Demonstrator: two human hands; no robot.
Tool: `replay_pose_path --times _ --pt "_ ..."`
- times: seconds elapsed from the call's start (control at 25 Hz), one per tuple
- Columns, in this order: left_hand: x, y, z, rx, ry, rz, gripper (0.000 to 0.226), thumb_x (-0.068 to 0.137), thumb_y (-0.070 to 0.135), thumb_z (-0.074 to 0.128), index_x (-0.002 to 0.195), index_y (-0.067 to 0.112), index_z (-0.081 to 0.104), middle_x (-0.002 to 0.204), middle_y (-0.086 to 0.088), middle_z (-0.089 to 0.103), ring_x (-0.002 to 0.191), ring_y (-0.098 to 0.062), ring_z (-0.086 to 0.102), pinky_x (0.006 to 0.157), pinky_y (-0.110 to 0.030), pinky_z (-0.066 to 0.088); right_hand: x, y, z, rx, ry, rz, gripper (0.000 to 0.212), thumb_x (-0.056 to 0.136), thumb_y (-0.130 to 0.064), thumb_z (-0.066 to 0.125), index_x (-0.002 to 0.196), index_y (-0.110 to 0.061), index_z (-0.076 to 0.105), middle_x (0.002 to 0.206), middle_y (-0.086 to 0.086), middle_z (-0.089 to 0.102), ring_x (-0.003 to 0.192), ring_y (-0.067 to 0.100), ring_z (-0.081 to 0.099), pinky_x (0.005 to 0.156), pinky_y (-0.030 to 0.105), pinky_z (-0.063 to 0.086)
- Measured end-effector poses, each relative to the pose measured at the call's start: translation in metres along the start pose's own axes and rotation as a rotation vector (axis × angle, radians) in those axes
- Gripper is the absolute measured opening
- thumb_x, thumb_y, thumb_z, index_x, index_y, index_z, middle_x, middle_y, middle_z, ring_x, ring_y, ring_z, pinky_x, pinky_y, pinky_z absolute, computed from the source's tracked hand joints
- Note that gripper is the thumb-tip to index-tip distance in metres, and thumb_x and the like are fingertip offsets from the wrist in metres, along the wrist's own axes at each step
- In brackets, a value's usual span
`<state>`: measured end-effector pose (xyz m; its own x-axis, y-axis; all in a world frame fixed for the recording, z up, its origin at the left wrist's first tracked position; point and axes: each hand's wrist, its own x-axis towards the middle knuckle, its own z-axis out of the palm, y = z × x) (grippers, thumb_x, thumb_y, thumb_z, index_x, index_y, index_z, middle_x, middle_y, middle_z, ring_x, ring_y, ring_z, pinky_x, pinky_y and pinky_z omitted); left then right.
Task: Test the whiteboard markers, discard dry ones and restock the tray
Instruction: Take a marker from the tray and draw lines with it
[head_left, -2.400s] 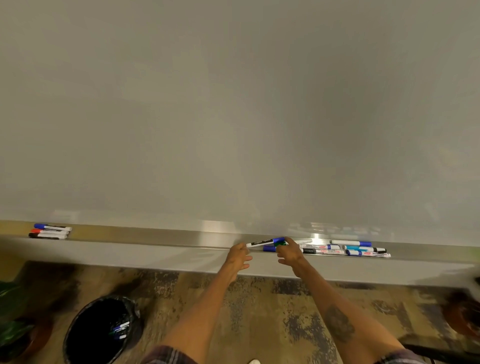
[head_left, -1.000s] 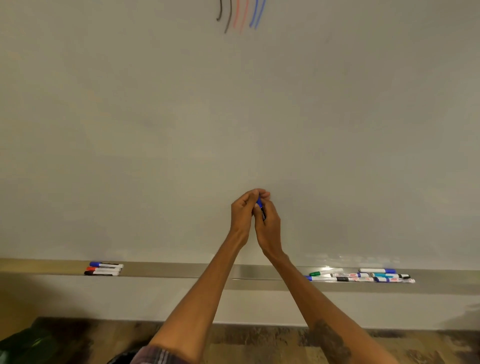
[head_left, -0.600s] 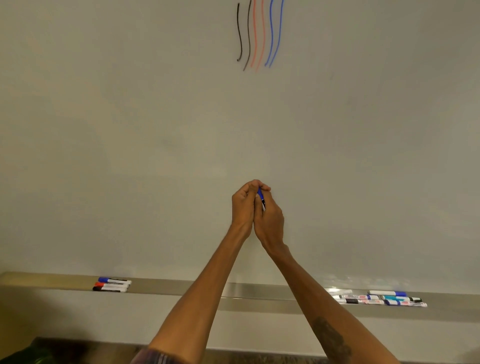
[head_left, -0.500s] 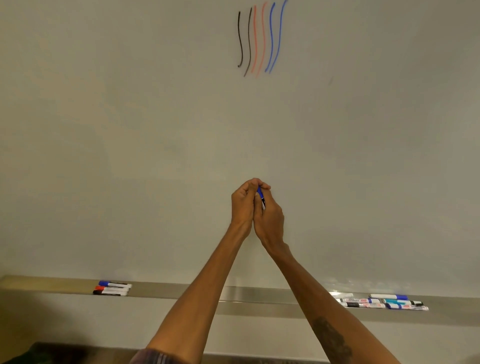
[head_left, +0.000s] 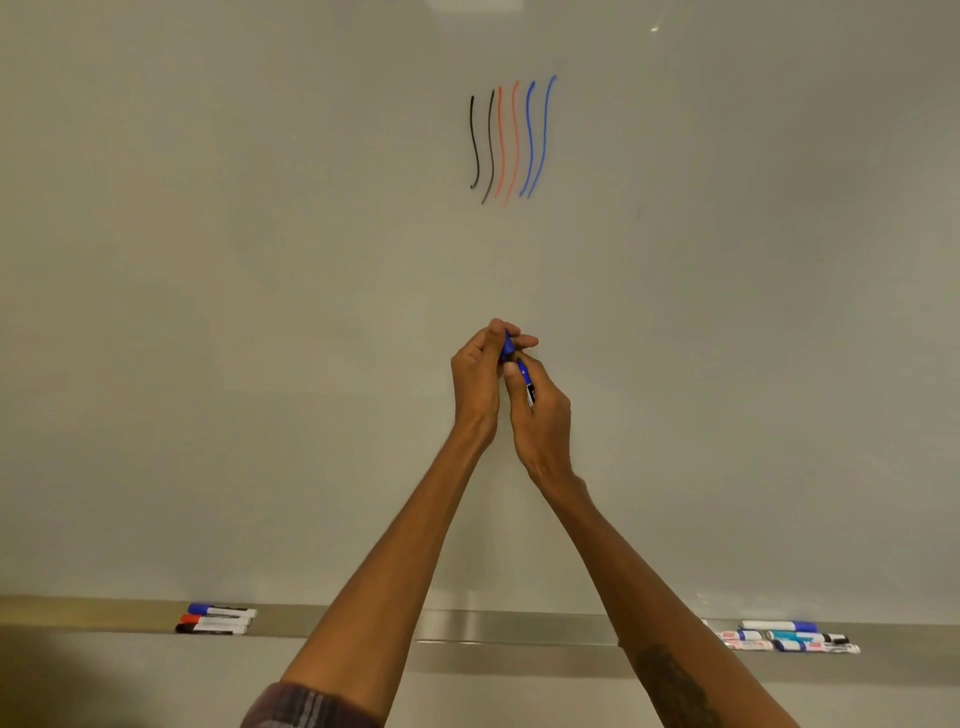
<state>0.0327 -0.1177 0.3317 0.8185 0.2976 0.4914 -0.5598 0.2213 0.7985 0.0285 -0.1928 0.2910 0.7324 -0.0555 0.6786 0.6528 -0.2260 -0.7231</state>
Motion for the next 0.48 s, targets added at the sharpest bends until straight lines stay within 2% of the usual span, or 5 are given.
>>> replay_pose_path --times 0.08,0.2,0.28,0.4,0.48 --pt "0.01 0.012 0.003 -0.004 0.025 0.057 0.034 0.106 0.027 0.043 0.102 0.003 0.066 0.095 -0.01 0.076 0.096 -0.021 0.073 0.091 -0.028 0.056 0.007 -0.011 -0.004 0.052 -0.013 0.017 0.038 0.104 -0.017 0.043 0.14 -0.01 0.049 0.118 -0.006 0.059 0.103 0.004 0.057 0.088 0.009 0.045" --pt "0.029 0.028 0.004 0.023 0.094 0.157 0.033 0.106 0.023 0.044 0.107 -0.001 0.066 0.101 -0.011 0.076 0.101 -0.023 0.072 0.098 -0.035 0.054 0.024 -0.026 -0.011 0.09 -0.014 0.046 0.048 0.104 -0.019 0.037 0.152 -0.014 0.03 0.103 -0.003 0.048 0.083 0.008 0.052 0.072 0.01 0.046" --pt "0.042 0.039 0.003 0.053 0.164 0.245 0.028 0.105 0.018 0.045 0.108 -0.001 0.066 0.104 -0.008 0.076 0.104 -0.022 0.07 0.099 -0.035 0.053 0.037 -0.039 -0.019 0.148 -0.004 0.06 0.05 0.106 -0.018 0.04 0.154 -0.019 0.025 0.101 0.003 0.049 0.078 0.011 0.055 0.073 0.012 0.05" --pt "0.056 0.056 0.003 0.118 0.267 0.358 0.027 0.105 0.017 0.046 0.11 0.0 0.066 0.11 -0.003 0.075 0.112 -0.011 0.066 0.101 -0.029 0.05 0.051 -0.058 -0.032 0.348 0.067 0.048 0.039 0.102 -0.015 0.05 0.14 -0.025 0.05 0.102 0.012 0.062 0.081 0.021 0.068 0.078 0.026 0.059" --pt "0.067 0.064 0.003 0.164 0.295 0.415 0.031 0.105 0.022 0.047 0.115 0.001 0.066 0.119 -0.004 0.072 0.119 0.001 0.059 0.104 -0.023 0.047 0.06 -0.066 -0.04 0.514 0.09 0.088 0.025 0.099 -0.01 0.055 0.121 -0.011 0.065 0.101 0.015 0.065 0.085 0.029 0.071 0.084 0.044 0.06"
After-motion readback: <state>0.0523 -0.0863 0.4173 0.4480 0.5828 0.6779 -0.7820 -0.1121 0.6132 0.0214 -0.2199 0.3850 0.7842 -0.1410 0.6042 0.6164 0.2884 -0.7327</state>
